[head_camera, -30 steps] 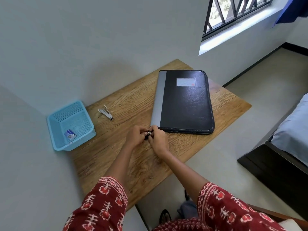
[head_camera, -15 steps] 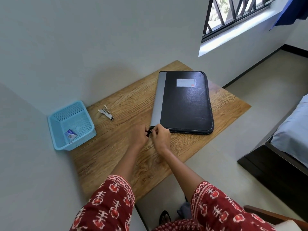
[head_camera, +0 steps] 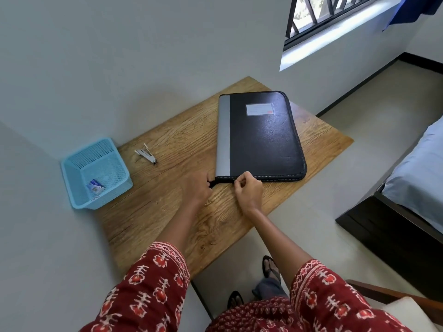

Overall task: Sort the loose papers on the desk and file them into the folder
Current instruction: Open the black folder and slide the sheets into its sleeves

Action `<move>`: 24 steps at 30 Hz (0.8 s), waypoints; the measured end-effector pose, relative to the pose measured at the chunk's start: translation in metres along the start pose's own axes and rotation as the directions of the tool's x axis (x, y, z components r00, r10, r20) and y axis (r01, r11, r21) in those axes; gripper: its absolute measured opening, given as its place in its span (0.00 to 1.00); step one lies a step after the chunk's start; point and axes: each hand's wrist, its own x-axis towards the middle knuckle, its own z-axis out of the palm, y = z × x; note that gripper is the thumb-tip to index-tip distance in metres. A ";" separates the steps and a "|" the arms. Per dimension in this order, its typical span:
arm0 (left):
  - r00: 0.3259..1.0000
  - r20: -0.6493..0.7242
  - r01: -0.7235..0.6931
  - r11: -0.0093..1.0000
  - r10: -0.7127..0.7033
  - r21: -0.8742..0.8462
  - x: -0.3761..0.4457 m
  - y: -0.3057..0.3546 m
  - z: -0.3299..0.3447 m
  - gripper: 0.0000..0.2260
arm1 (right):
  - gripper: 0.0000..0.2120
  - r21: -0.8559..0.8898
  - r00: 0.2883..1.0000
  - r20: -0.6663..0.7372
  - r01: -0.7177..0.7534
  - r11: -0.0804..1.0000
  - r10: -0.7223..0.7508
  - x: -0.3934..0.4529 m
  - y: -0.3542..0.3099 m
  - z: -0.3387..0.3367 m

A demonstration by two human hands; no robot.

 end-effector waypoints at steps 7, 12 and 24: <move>0.962 0.141 -0.261 0.934 0.232 0.245 0.015 0.018 -0.002 0.22 | 0.05 0.030 0.998 -0.057 0.023 0.999 -0.022 -0.008 0.006 0.008; 0.917 0.314 -0.352 0.868 0.245 0.350 0.026 0.033 0.004 0.27 | 0.04 0.073 0.995 -0.096 -0.002 0.997 0.009 -0.008 0.000 0.018; 0.905 0.170 -0.394 0.614 0.391 0.684 0.013 0.046 0.010 0.15 | 0.07 0.020 0.978 -0.194 0.078 0.997 -0.073 0.010 0.031 -0.018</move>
